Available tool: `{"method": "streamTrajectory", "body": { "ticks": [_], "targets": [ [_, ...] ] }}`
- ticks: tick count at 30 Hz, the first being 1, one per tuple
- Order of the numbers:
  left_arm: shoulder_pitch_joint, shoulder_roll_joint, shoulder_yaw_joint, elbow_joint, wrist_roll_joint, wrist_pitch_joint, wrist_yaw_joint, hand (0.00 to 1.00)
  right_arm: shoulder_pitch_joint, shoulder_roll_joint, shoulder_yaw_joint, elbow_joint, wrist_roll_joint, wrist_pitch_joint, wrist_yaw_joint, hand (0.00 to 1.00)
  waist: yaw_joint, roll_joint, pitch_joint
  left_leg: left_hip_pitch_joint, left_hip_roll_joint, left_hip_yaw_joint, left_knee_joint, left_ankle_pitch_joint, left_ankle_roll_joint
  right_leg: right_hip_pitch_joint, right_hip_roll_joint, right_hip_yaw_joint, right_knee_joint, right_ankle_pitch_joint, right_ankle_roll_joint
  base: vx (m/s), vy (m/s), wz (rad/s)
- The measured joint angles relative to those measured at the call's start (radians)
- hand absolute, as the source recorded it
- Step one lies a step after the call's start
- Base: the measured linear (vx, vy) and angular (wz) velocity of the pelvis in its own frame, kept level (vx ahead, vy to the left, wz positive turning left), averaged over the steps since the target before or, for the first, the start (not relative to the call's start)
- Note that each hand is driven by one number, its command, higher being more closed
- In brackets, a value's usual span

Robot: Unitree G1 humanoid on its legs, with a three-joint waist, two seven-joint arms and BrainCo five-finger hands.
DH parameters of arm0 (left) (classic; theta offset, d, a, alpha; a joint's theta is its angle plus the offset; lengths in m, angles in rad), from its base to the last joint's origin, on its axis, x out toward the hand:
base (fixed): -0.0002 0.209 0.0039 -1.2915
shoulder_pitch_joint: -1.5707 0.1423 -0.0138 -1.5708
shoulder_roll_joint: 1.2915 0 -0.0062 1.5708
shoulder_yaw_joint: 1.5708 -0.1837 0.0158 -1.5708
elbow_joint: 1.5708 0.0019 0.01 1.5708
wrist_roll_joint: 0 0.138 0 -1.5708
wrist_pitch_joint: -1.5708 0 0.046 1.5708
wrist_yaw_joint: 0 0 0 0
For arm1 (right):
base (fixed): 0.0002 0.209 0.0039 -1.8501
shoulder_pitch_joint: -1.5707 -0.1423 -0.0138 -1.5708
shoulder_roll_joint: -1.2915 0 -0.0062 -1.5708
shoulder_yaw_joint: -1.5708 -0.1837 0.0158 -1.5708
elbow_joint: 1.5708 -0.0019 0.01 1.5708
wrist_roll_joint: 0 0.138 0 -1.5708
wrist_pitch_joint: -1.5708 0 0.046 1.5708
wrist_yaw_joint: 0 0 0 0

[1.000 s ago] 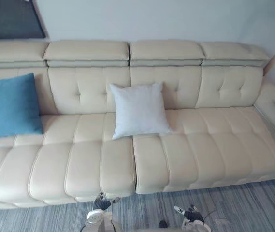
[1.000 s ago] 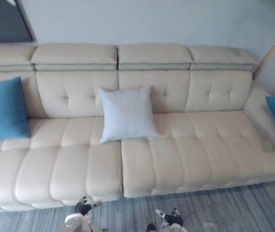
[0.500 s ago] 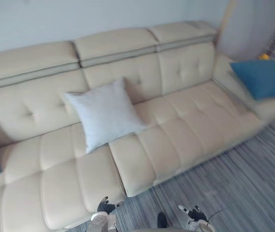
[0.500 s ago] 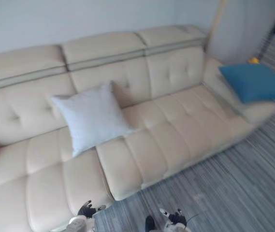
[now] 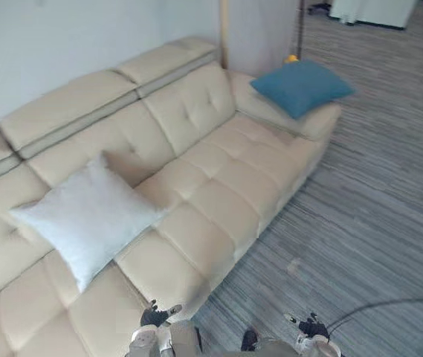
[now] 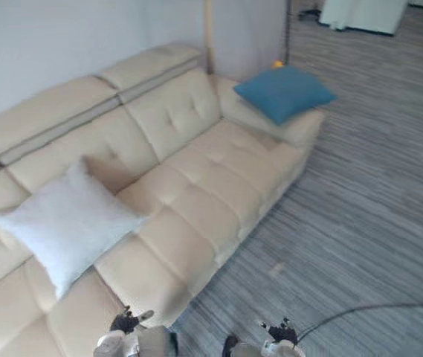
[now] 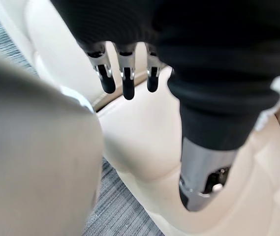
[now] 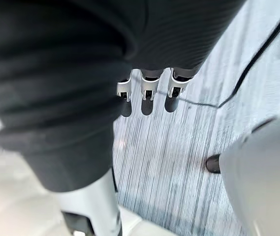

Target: Pick up cushions and gather them together orderly.

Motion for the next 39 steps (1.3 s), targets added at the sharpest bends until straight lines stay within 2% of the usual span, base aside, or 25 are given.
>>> {"method": "streamTrajectory", "body": {
  "ticks": [1, 3, 6, 7, 8, 10, 11, 13, 14, 15, 16, 18, 19, 21, 23, 25, 27, 30, 32, 34, 35, 36, 37, 38, 39],
  "targets": [
    [0.005, -0.001, 0.001, -0.010, -0.001, -0.001, 0.000, 0.00, -0.003, -0.008, 0.000, 0.000, 0.000, 0.000, 0.000, 0.00, 0.008, 0.000, -0.002, 0.000, -0.018, -0.026, -0.104, 0.013, -0.017, -0.004, 0.017, 0.035, -0.003, 0.001, -0.001, 0.19, 0.142, -1.48],
    [0.013, -0.004, 0.013, -0.018, -0.003, -0.003, -0.001, 0.00, -0.003, -0.007, 0.001, 0.000, -0.001, -0.001, 0.001, 0.00, 0.025, 0.005, -0.008, 0.019, -0.020, -0.049, -0.195, 0.057, 0.021, -0.004, 0.058, 0.109, -0.007, 0.006, -0.010, 0.18, 0.132, -1.42],
    [0.021, 0.004, 0.032, -0.012, -0.001, 0.001, -0.001, 0.00, 0.019, -0.004, 0.007, 0.000, -0.003, -0.001, 0.003, 0.00, 0.041, -0.030, -0.047, 0.058, -0.033, 0.004, -0.217, 0.048, 0.047, -0.010, 0.065, 0.228, 0.010, -0.002, 0.025, 0.27, 0.173, -1.26],
    [0.025, 0.008, 0.031, -0.012, -0.001, 0.003, -0.001, 0.00, 0.035, -0.006, 0.009, 0.000, -0.004, -0.001, 0.002, 0.00, 0.044, -0.041, -0.054, 0.081, -0.043, 0.050, -0.244, 0.040, 0.053, -0.031, 0.046, 0.246, 0.075, -0.033, 0.082, 0.28, 0.193, -0.97],
    [0.029, 0.011, 0.030, -0.013, -0.002, 0.003, 0.000, 0.00, 0.048, -0.006, 0.009, 0.000, -0.005, 0.000, 0.003, 0.00, 0.043, -0.062, -0.065, 0.131, -0.062, 0.099, -0.278, 0.036, 0.056, -0.093, 0.026, 0.259, 0.249, -0.089, 0.182, 0.35, 0.199, -0.84],
    [0.034, 0.009, 0.024, -0.012, -0.002, 0.008, 0.000, 0.00, 0.054, -0.006, 0.009, 0.001, -0.005, 0.000, 0.004, 0.00, 0.034, -0.056, -0.062, 0.180, -0.070, 0.135, -0.277, 0.022, 0.077, -0.156, -0.008, 0.213, 0.458, -0.099, 0.309, 0.28, 0.114, -0.51],
    [0.038, 0.010, 0.011, -0.012, -0.003, 0.009, 0.000, 0.00, 0.052, -0.004, 0.008, 0.007, -0.005, 0.002, 0.011, 0.00, 0.029, -0.048, -0.058, 0.210, -0.070, 0.152, -0.281, 0.009, 0.081, -0.177, -0.037, 0.168, 0.532, -0.092, 0.321, 0.26, 0.053, -0.46],
    [0.030, 0.012, -0.010, -0.009, -0.022, 0.010, 0.003, 0.00, 0.028, -0.015, 0.002, 0.014, -0.006, 0.005, 0.011, 0.00, 0.021, -0.033, -0.050, 0.295, -0.064, 0.183, -0.340, 0.007, 0.081, -0.197, -0.123, 0.034, 0.568, -0.137, 0.233, 0.27, 0.017, -0.43],
    [0.030, 0.012, -0.010, -0.009, -0.022, 0.010, 0.003, 0.00, 0.028, -0.015, 0.002, 0.014, -0.006, 0.005, 0.011, 0.00, 0.021, -0.033, -0.050, 0.295, -0.064, 0.183, -0.340, 0.007, 0.081, -0.197, -0.123, 0.034, 0.568, -0.137, 0.233, 0.21, -0.031, -0.35],
    [0.025, 0.017, -0.025, 0.007, -0.039, 0.009, 0.018, 0.00, 0.007, -0.020, -0.007, 0.031, -0.008, 0.004, 0.011, 0.00, 0.011, -0.011, -0.039, 0.343, -0.040, 0.195, -0.384, 0.005, 0.077, -0.199, -0.160, -0.055, 0.490, -0.155, 0.190, 0.29, -0.119, -0.26],
    [0.018, 0.033, -0.049, 0.027, -0.040, 0.009, 0.021, 0.00, -0.014, -0.019, -0.013, 0.048, -0.008, 0.003, 0.011, 0.00, -0.006, -0.012, -0.037, 0.366, -0.019, 0.197, -0.411, 0.005, 0.060, -0.208, -0.170, -0.094, 0.368, -0.130, 0.173, 0.25, -0.149, -0.26],
    [0.006, 0.053, -0.083, 0.049, -0.039, 0.009, 0.021, 0.00, -0.021, -0.018, -0.026, 0.051, -0.008, 0.003, 0.010, 0.00, -0.019, -0.028, -0.028, 0.384, -0.008, 0.195, -0.432, 0.001, 0.026, -0.232, -0.171, -0.062, 0.212, -0.049, 0.173, 0.31, -0.257, 0.00],
    [0.006, 0.074, -0.089, 0.063, -0.039, 0.008, 0.019, 0.00, -0.013, -0.018, -0.054, 0.067, -0.008, 0.006, 0.009, 0.00, -0.030, -0.066, -0.030, 0.390, -0.027, 0.171, -0.429, -0.017, -0.007, -0.235, -0.177, -0.011, 0.128, 0.073, 0.166, 0.32, -0.295, 0.09],
    [-0.014, 0.065, -0.085, 0.095, -0.037, 0.011, 0.019, 0.00, -0.019, -0.035, -0.096, 0.098, -0.008, 0.013, 0.007, 0.00, -0.035, -0.030, -0.012, 0.407, 0.003, 0.127, -0.383, -0.026, -0.023, -0.222, -0.151, -0.018, 0.187, 0.020, 0.120, 0.34, -0.303, 0.03],
    [-0.012, 0.028, -0.065, 0.091, -0.030, 0.010, 0.021, 0.00, 0.002, -0.057, -0.128, 0.101, -0.008, 0.018, 0.004, 0.00, -0.040, -0.001, -0.015, 0.306, 0.053, 0.055, -0.124, -0.021, -0.020, -0.194, -0.131, -0.038, 0.203, -0.038, 0.104, 0.37, -0.325, -0.08],
    [-0.013, 0.014, -0.044, 0.077, -0.019, 0.010, 0.018, 0.00, 0.006, -0.058, -0.126, 0.094, -0.005, 0.019, 0.000, 0.00, -0.051, 0.024, -0.014, 0.191, 0.095, 0.000, 0.141, 0.066, -0.017, -0.141, -0.111, -0.054, 0.199, -0.074, 0.078, 0.34, -0.230, 0.10],
    [-0.012, 0.016, -0.043, 0.055, -0.019, 0.009, 0.017, 0.00, 0.017, -0.055, -0.114, 0.084, -0.004, 0.024, -0.001, 0.00, -0.051, 0.019, -0.010, 0.084, 0.110, -0.014, 0.363, 0.071, -0.006, -0.035, -0.101, -0.066, 0.163, -0.113, 0.055, 0.36, -0.188, 0.16],
    [-0.009, 0.024, -0.064, 0.020, -0.019, 0.008, 0.017, 0.00, 0.002, -0.053, -0.096, 0.081, -0.001, 0.025, -0.002, 0.00, -0.042, 0.008, -0.008, -0.009, 0.083, 0.059, 0.297, 0.061, 0.008, 0.075, -0.101, -0.074, 0.064, -0.115, 0.062, 0.33, -0.072, 0.04],
    [-0.014, 0.028, -0.083, 0.020, -0.019, 0.007, 0.017, 0.00, -0.011, -0.054, -0.099, 0.080, -0.001, 0.025, -0.003, 0.00, -0.036, 0.008, -0.008, -0.034, 0.039, 0.103, 0.073, 0.059, 0.016, 0.130, -0.101, -0.074, 0.005, -0.112, 0.069, 0.33, 0.030, -0.04],
    [-0.019, 0.027, -0.101, 0.019, -0.008, 0.007, 0.017, 0.00, -0.020, -0.055, -0.101, 0.079, -0.001, 0.025, -0.004, 0.00, -0.026, 0.008, -0.008, -0.031, -0.036, 0.100, -0.291, 0.134, -0.004, 0.182, -0.099, -0.070, -0.059, -0.118, 0.087, 0.43, 0.084, -0.12],
    [-0.021, 0.030, -0.111, 0.019, 0.001, 0.007, 0.017, 0.00, -0.020, -0.061, -0.108, 0.080, -0.002, 0.025, -0.004, 0.00, -0.019, 0.009, -0.008, -0.023, -0.050, 0.095, -0.381, 0.174, -0.017, 0.200, -0.091, -0.063, -0.085, -0.123, 0.095, 0.54, 0.170, -0.41],
    [-0.024, 0.033, -0.120, 0.019, 0.001, 0.004, 0.016, 0.00, -0.018, -0.049, -0.108, 0.082, -0.002, 0.027, -0.005, 0.00, -0.002, 0.002, -0.009, -0.018, -0.055, 0.078, -0.422, 0.252, 0.041, 0.257, -0.077, -0.038, -0.118, -0.154, 0.121, 0.48, 0.168, -0.41],
    [-0.022, 0.037, -0.121, 0.020, 0.001, 0.003, 0.013, 0.00, -0.018, -0.043, -0.107, 0.082, -0.003, 0.028, -0.006, 0.00, -0.001, -0.007, -0.012, -0.017, -0.063, 0.078, -0.409, 0.276, 0.064, 0.268, -0.083, -0.032, -0.118, -0.164, 0.128, 0.51, 0.173, -0.36],
    [-0.022, 0.047, -0.121, 0.020, 0.002, 0.003, 0.011, 0.00, -0.018, -0.034, -0.107, 0.083, -0.004, 0.029, -0.007, 0.00, -0.001, -0.020, -0.019, -0.015, -0.077, 0.079, -0.395, 0.279, 0.085, 0.279, -0.096, -0.022, -0.117, -0.174, 0.137, 0.49, 0.105, -0.12],
    [-0.024, 0.067, -0.121, 0.025, 0.003, 0.008, 0.008, 0.00, -0.006, -0.015, -0.104, 0.079, -0.005, 0.028, -0.006, 0.00, -0.008, -0.073, -0.049, -0.013, -0.121, 0.099, -0.365, 0.212, 0.117, 0.256, -0.146, 0.013, -0.031, -0.184, 0.149, 0.60, 0.138, -0.17]
  ]
}}
